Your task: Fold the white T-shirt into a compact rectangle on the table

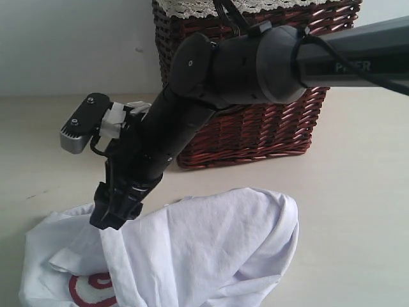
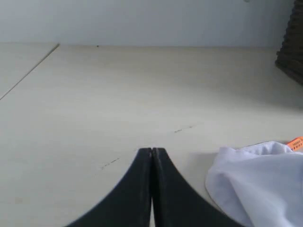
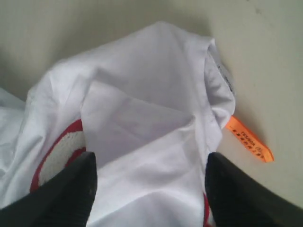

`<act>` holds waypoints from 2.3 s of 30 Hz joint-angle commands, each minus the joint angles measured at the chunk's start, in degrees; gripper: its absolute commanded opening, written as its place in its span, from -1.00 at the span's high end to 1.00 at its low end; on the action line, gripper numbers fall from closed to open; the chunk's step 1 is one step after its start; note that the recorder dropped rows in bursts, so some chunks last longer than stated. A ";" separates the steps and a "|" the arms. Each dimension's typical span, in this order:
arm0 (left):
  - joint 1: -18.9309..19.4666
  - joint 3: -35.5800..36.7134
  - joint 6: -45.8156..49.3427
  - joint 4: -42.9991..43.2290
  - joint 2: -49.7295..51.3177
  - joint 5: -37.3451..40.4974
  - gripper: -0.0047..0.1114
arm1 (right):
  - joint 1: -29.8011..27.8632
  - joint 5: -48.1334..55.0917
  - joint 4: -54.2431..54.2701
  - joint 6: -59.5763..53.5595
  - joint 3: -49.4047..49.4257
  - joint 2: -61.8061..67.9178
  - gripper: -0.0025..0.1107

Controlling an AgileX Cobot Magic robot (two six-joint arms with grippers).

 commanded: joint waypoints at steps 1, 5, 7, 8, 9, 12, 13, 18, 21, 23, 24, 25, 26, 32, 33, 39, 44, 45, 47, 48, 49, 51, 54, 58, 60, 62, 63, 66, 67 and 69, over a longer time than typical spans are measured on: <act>-0.07 0.03 -0.10 -0.21 -0.37 -0.40 0.92 | 0.07 -1.38 4.96 -0.47 -1.05 1.62 -0.16; -0.07 0.03 -0.10 -0.21 -0.37 -0.40 0.92 | 0.07 0.71 4.51 -0.07 -1.05 3.32 -0.16; -0.07 0.03 -0.10 -0.21 -0.37 -0.40 0.92 | 0.07 0.94 4.63 0.52 -1.05 3.53 -0.16; -0.07 0.03 -0.10 -0.21 -0.37 -0.40 0.92 | 0.07 0.94 4.74 0.76 -1.05 3.53 -0.16; -0.07 0.03 -0.10 -0.21 -0.37 -0.40 0.92 | 0.07 0.94 5.00 0.76 -1.05 3.53 -0.16; -0.07 0.03 -0.10 -0.21 -0.37 -0.40 0.92 | 0.07 1.33 4.90 1.21 -1.05 3.58 -0.16; -0.07 0.03 -0.10 -0.21 -0.37 -0.40 0.92 | 0.07 2.30 4.88 1.50 -1.05 3.58 -0.16; -0.07 0.03 -0.10 -0.21 -0.37 -0.40 0.92 | 0.07 11.01 5.76 2.44 -1.05 3.74 -0.16; -0.07 0.03 -0.10 -0.21 -0.37 -0.40 0.92 | 0.07 11.50 4.17 2.73 -1.05 3.74 -0.16; -0.07 0.03 -0.10 -0.21 -0.37 -0.40 0.92 | 0.07 8.80 1.28 4.58 -1.05 3.83 -0.14; -0.07 0.03 -0.10 -0.21 -0.37 -0.40 0.92 | 0.07 7.02 -0.73 6.31 -1.05 3.83 -0.12; -0.07 0.03 -0.10 -0.21 -0.37 -0.40 0.92 | 0.07 5.23 -2.83 7.97 -1.05 3.83 -0.09; -0.07 0.03 -0.10 -0.21 -0.37 -0.40 0.92 | 0.07 3.92 -4.45 9.16 -1.05 3.83 -0.07; -0.07 0.03 -0.10 -0.21 -0.37 -0.40 0.92 | 0.07 3.66 -13.03 11.58 -1.05 3.83 0.54; -0.07 0.03 -0.10 -0.21 -0.37 -0.40 0.92 | 0.07 3.82 -14.48 11.75 -1.05 3.83 0.65; -0.07 0.03 -0.10 -0.21 -0.37 -0.40 0.92 | 0.07 2.63 -21.40 11.76 -1.05 0.59 0.96; -0.07 0.03 -0.10 -0.21 -0.37 -0.40 0.92 | 0.07 0.69 -24.06 11.65 -1.05 -8.43 0.96; -0.07 0.03 -0.10 -0.21 -0.37 -0.40 0.92 | 0.07 1.79 -24.86 11.65 -1.05 -9.99 0.96; -0.07 0.03 -0.10 -0.21 -0.37 -0.40 0.92 | 0.07 6.47 -26.31 11.65 -1.05 -13.64 0.96; -0.07 0.03 -0.10 -0.21 -0.37 -0.40 0.92 | 0.07 9.08 -26.74 11.76 -1.05 -15.10 0.96; -0.07 0.03 -0.10 -0.21 -0.37 -0.40 0.92 | 0.07 12.84 -27.17 11.76 -1.05 -16.38 0.96; -0.07 0.03 -0.10 -0.21 -0.37 -0.40 0.92 | 0.07 20.31 -28.48 13.69 -1.05 -18.10 0.96; -0.07 0.03 -0.10 -0.21 -0.37 -0.40 0.92 | 0.07 23.83 -30.18 19.60 -0.29 -19.77 0.96; -0.07 0.03 -0.10 -0.21 -0.37 -0.40 0.92 | 0.07 23.83 -31.39 22.62 1.66 -20.33 0.96; -0.07 0.03 -0.10 -0.21 -0.37 -0.40 0.92 | 0.07 23.83 -31.28 23.10 2.43 -19.74 0.96; -0.07 0.03 -0.10 -0.21 -0.37 -0.40 0.92 | 0.07 23.83 -31.17 25.76 3.90 -19.12 0.96; -0.07 0.03 -0.10 -0.21 -0.37 -0.40 0.92 | 0.07 23.83 -31.08 26.76 5.05 -18.90 0.96; -0.07 0.03 -0.10 -0.21 -0.37 -0.40 0.92 | 0.07 23.83 -30.93 26.77 8.75 -18.67 0.96; -0.07 0.03 -0.10 -0.21 -0.37 -0.40 0.92 | 0.07 23.83 -30.78 26.77 10.10 -18.67 0.96; -0.07 0.03 -0.10 -0.21 -0.37 -0.40 0.92 | 0.07 23.83 -30.65 26.57 12.35 -18.67 0.96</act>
